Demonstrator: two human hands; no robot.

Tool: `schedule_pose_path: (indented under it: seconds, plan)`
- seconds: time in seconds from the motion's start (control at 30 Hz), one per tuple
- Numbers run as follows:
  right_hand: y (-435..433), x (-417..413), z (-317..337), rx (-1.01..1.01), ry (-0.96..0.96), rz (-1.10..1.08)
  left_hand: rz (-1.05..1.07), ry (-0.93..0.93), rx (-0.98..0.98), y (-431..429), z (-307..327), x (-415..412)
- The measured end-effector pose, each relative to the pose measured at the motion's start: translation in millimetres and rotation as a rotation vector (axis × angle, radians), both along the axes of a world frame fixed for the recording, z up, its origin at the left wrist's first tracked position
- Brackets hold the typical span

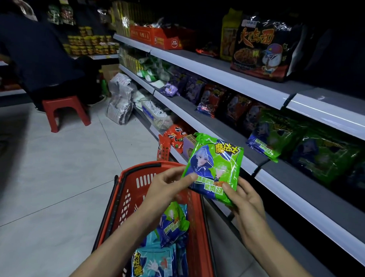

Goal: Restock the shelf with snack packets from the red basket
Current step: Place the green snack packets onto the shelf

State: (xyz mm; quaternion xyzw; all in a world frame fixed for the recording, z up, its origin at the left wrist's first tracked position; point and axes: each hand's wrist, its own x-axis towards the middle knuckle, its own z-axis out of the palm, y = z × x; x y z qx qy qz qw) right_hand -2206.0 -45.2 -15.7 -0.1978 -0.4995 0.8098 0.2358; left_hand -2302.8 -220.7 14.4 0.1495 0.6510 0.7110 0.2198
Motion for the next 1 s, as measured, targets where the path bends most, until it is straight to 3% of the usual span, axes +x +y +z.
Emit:
schedule_pose_path:
  seconds: [0.3, 1.0]
  plan:
    - [15, 9, -6, 0.196, -0.051, -0.106, 0.047, 0.094, -0.066, 18, -14, -1]
    - [34, 26, -9, 0.261, -0.054, -0.181, 0.09, 0.23, -0.187, 42, -36, 0]
